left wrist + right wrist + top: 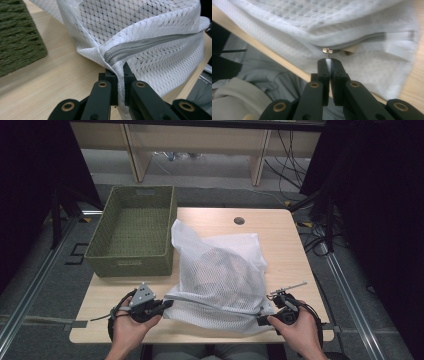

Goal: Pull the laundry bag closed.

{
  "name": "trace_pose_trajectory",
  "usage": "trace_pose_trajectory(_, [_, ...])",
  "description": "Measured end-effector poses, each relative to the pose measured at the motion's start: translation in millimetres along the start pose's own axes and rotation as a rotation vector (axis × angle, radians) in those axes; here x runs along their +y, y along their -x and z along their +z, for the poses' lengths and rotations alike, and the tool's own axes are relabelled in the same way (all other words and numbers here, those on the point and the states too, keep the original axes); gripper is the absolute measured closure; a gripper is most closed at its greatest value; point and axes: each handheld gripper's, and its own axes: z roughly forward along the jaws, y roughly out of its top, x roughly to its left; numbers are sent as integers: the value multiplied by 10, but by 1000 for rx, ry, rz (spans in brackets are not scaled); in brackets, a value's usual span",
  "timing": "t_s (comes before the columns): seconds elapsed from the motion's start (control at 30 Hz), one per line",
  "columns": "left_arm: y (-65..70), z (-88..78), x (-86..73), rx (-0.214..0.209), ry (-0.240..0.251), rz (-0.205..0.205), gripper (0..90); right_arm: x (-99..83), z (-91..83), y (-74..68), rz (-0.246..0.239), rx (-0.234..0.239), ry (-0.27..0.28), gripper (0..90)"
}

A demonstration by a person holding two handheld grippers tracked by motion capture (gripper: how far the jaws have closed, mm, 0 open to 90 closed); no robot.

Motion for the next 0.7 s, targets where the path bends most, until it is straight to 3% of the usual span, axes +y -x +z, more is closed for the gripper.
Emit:
trace_pose_trajectory(0.1, [-19, -21, -1, 10, 5, -7, 886, -11, -24, 61, 8, 5, 8, 883])
trace_pose_trajectory(0.13, [-25, -23, -3, 14, 6, -11, 885, -12, -30, 56, 26, -13, 8, 883])
trace_pose_trajectory(0.17, [-43, -23, -6, 8, 1, -5, 885, -7, -36, 102, 10, -2, 11, 882])
trace_pose_trajectory(0.2, [-35, -18, -9, 8, 9, -19, 885, -7, -36, 102, 10, -2, 11, 882])
trace_pose_trajectory(0.3, [-41, -24, -8, 15, -8, 5, 885, -5, -38, 97, 11, -5, 10, 882])
trace_pose_trajectory(0.37, [-37, -16, -15, 15, -2, -13, 885, -1, -27, 98, 11, -1, 9, 882])
trace_pose_trajectory(0.53, [-53, -16, -24, 15, -6, -9, 885, 14, -2, 110, -11, 7, 0, 882])
trace_pose_trajectory(0.7, [-69, -11, -38, 19, -14, -12, 885, 21, 7, 107, 8, 5, -6, 882])
